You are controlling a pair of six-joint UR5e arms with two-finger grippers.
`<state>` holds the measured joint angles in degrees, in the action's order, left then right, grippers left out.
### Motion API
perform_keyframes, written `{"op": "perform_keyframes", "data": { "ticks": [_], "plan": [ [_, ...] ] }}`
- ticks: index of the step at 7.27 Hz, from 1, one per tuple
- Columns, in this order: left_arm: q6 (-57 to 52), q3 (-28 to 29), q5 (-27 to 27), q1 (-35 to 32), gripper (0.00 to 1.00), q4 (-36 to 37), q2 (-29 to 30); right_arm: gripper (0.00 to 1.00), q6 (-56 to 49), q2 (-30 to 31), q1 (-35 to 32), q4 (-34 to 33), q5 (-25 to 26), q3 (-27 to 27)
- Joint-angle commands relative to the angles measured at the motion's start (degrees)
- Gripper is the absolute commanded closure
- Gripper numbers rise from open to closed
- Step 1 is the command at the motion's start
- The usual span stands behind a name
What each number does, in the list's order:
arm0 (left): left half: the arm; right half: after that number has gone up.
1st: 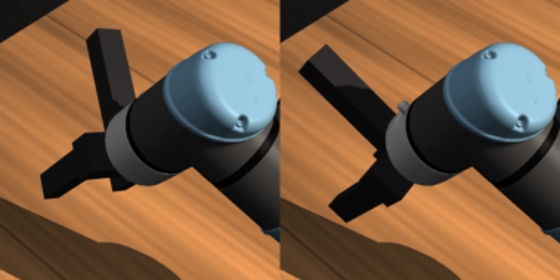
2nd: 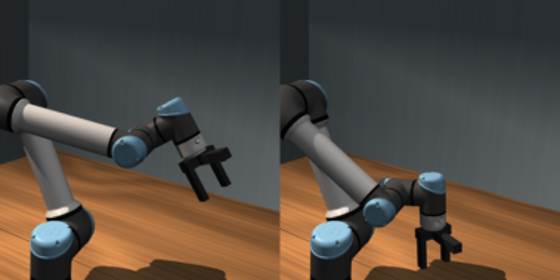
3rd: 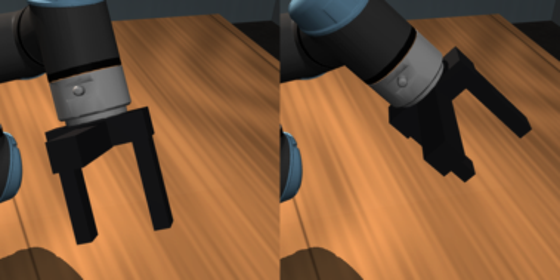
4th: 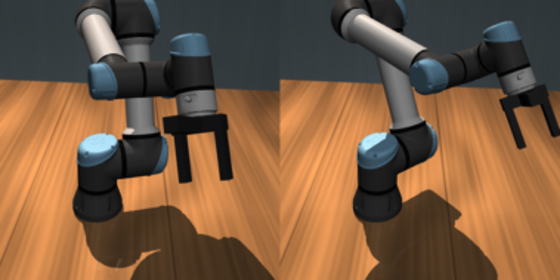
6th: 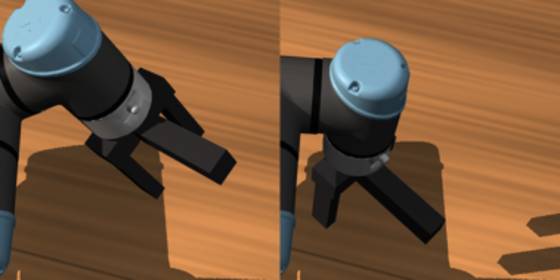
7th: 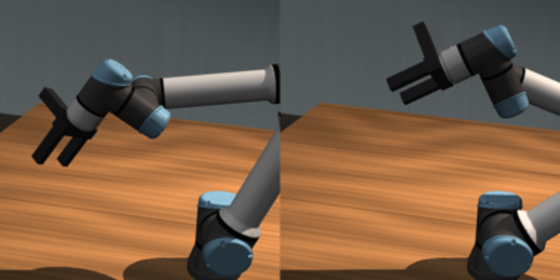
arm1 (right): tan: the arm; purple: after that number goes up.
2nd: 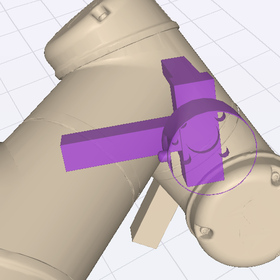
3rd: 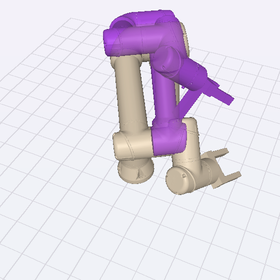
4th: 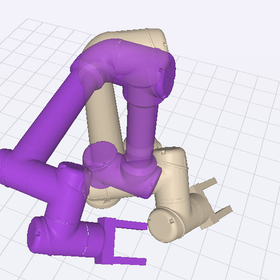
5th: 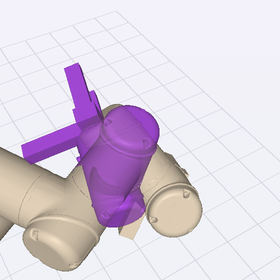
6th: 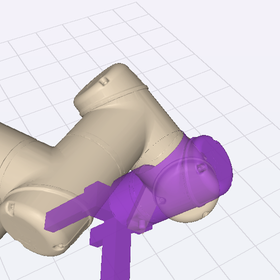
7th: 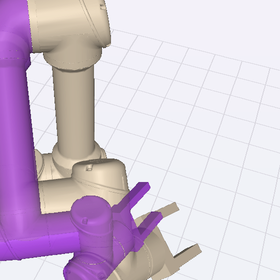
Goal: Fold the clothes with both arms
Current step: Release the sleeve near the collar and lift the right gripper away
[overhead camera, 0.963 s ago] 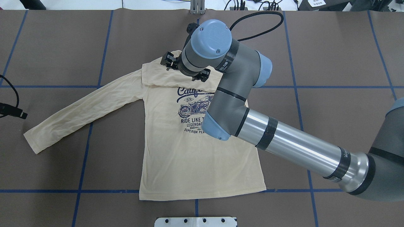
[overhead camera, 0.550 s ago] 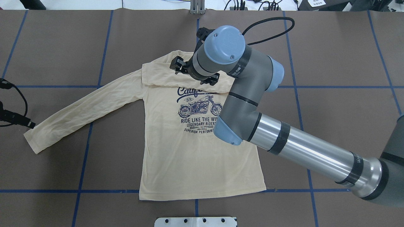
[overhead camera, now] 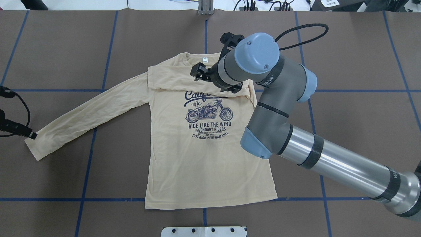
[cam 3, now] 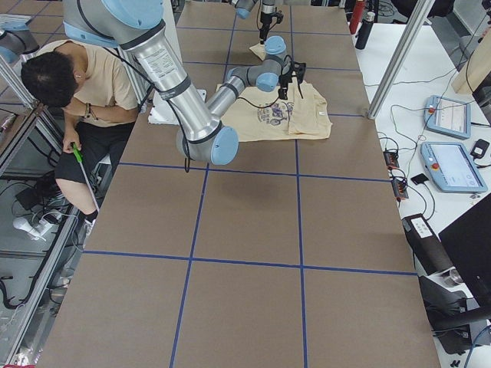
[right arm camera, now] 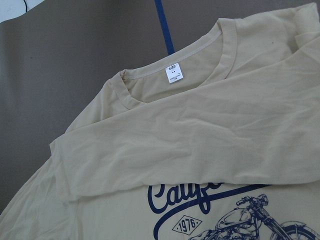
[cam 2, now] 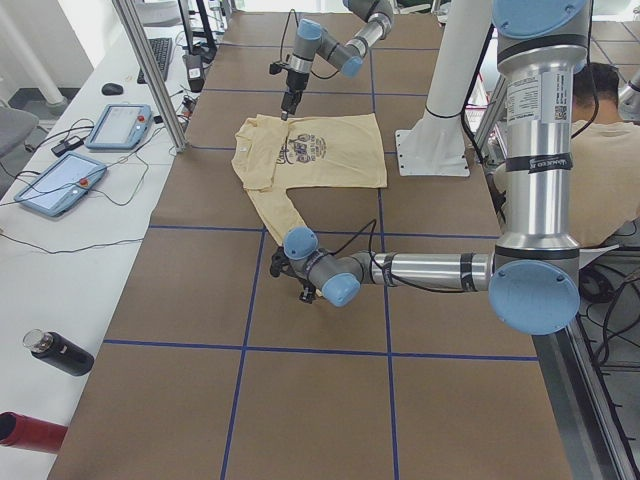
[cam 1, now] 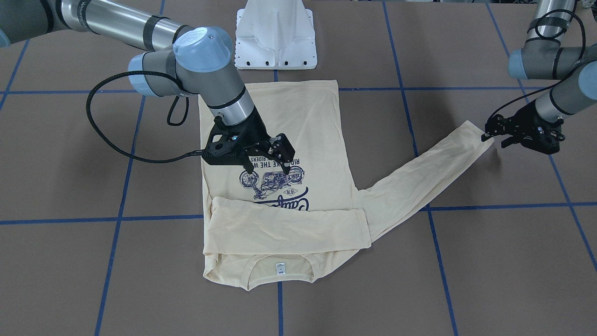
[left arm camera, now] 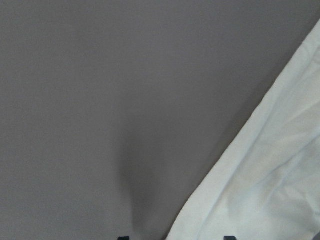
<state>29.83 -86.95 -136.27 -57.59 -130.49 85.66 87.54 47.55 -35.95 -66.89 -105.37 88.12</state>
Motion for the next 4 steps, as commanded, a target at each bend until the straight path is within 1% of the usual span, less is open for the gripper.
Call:
{"op": "perform_keyframes", "data": {
  "ticks": [1, 4],
  "plan": [
    [-0.03, 0.03, 0.04, 0.11, 0.35, 0.06, -0.40, 0.02, 0.00, 0.44, -0.17, -0.09, -0.45, 0.47],
    [-0.03, 0.03, -0.05, 1.34, 0.36, 0.15, -0.40, 0.02, 0.00, 1.41, -0.17, 0.00, -0.45, 0.47]
  ]
}}
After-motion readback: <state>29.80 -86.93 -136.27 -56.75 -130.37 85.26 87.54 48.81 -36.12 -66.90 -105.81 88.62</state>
